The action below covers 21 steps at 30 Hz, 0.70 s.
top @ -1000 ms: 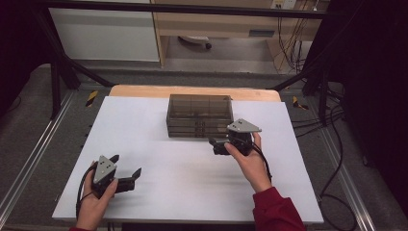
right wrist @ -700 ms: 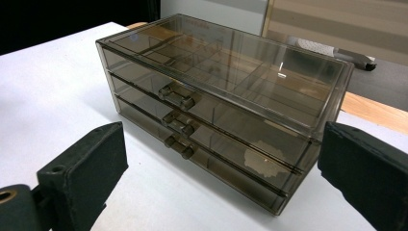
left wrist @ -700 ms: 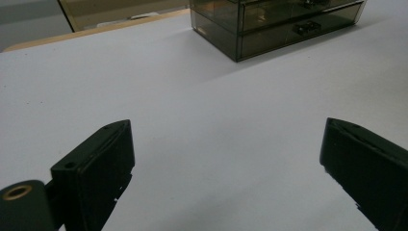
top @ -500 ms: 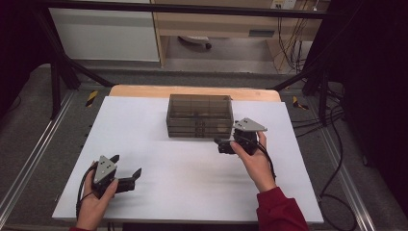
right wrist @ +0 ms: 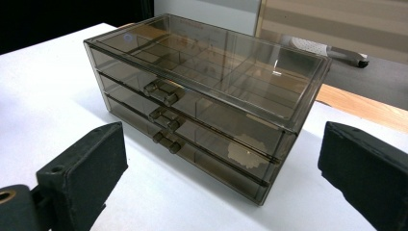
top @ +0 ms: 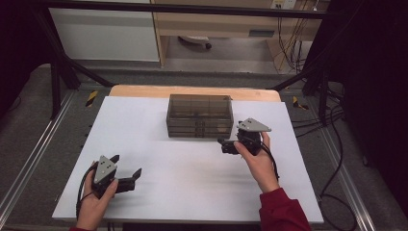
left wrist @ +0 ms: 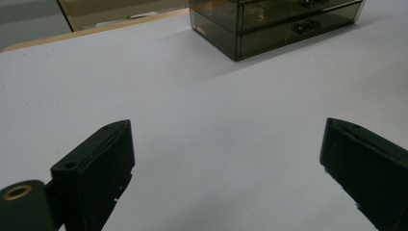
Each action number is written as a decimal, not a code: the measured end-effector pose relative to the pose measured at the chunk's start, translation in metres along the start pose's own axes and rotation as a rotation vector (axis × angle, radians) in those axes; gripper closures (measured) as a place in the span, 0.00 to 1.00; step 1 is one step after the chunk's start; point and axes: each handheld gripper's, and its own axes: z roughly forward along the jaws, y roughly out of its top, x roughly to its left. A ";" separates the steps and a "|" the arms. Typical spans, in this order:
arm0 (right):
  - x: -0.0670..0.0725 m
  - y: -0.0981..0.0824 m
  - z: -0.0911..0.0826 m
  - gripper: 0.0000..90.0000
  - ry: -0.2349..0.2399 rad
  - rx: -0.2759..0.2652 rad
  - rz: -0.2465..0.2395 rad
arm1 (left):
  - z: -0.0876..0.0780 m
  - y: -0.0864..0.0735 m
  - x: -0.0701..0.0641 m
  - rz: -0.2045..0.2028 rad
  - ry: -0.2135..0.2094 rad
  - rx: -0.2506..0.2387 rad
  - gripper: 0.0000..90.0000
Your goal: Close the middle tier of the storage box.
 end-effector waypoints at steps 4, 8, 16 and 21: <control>-0.001 -0.002 -0.001 0.04 -0.002 0.004 0.003 | 0.000 0.000 0.000 0.002 0.000 0.000 0.06; -0.002 -0.003 -0.004 0.04 -0.001 0.003 0.004 | 0.000 0.000 0.000 0.002 0.000 0.002 0.06; -0.006 -0.004 -0.009 0.04 -0.003 -0.005 0.010 | 0.001 0.000 -0.001 0.003 0.000 0.004 0.06; -0.007 -0.006 -0.011 0.04 -0.004 -0.004 0.009 | 0.001 0.000 -0.001 0.003 0.000 0.003 0.06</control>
